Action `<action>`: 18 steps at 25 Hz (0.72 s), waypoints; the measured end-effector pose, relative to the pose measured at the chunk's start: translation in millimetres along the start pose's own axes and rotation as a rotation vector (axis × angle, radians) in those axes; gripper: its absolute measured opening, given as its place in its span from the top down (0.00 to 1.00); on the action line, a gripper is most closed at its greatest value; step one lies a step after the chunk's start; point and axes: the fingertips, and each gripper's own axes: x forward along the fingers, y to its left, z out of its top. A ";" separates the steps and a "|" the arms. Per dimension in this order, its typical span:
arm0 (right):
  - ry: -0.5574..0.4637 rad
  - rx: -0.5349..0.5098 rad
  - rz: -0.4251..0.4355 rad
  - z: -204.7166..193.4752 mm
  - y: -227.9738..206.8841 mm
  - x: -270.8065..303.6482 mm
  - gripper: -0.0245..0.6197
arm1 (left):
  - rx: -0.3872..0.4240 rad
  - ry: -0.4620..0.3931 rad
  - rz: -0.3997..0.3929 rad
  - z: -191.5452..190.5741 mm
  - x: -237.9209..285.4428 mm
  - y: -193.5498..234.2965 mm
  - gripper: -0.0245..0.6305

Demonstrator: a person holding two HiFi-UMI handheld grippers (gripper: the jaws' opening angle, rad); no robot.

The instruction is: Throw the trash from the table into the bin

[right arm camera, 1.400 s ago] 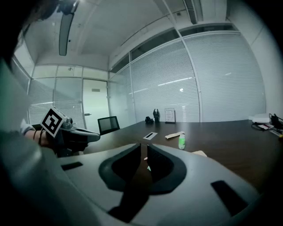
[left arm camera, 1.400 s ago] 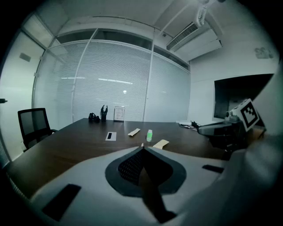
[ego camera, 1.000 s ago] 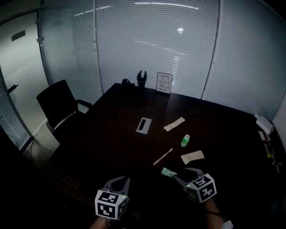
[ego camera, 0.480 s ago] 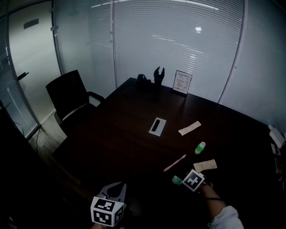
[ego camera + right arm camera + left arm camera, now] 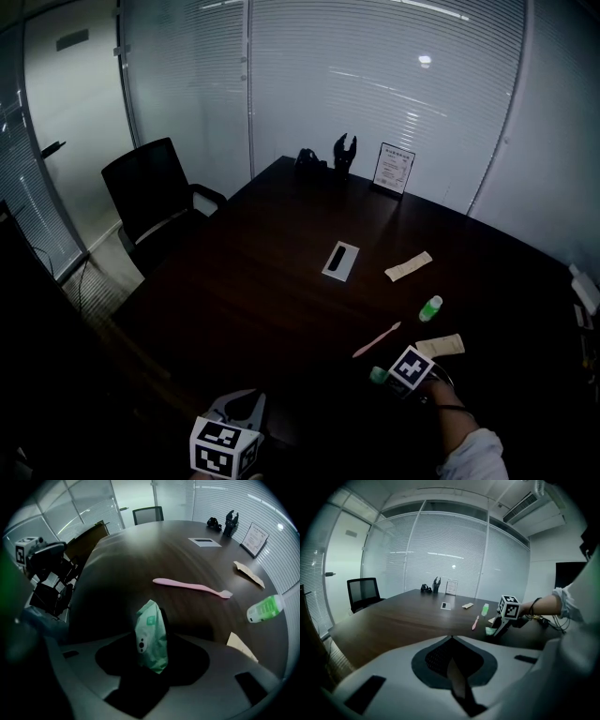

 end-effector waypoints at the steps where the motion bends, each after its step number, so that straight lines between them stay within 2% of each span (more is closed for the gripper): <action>1: 0.001 -0.004 -0.004 0.4 0.4 0.0 0.66 | -0.002 0.000 -0.002 -0.9 -1.3 0.6 0.96; 4: -0.027 0.009 -0.008 3.3 1.9 0.6 0.73 | -0.009 0.004 -0.002 -7.0 -3.7 4.4 0.96; 5: -0.045 0.022 -0.010 3.8 1.2 -0.3 0.82 | -0.008 0.004 -0.002 -8.4 -4.3 5.2 0.96; 7: -0.088 0.062 -0.024 4.3 0.3 -8.1 0.86 | -0.003 0.007 -0.004 -10.6 -5.1 6.4 0.96; 9: -0.152 0.101 -0.049 5.9 4.5 -24.9 0.89 | 0.001 0.009 -0.010 -9.7 -5.6 5.9 0.96; 13: -0.275 0.096 -0.129 1.7 28.8 -77.0 0.90 | 0.041 -0.001 -0.045 0.8 1.2 -6.6 0.96; 18: -0.385 0.117 -0.233 -38.4 67.8 -142.2 0.90 | 0.143 -0.037 -0.167 23.9 13.2 -64.0 0.96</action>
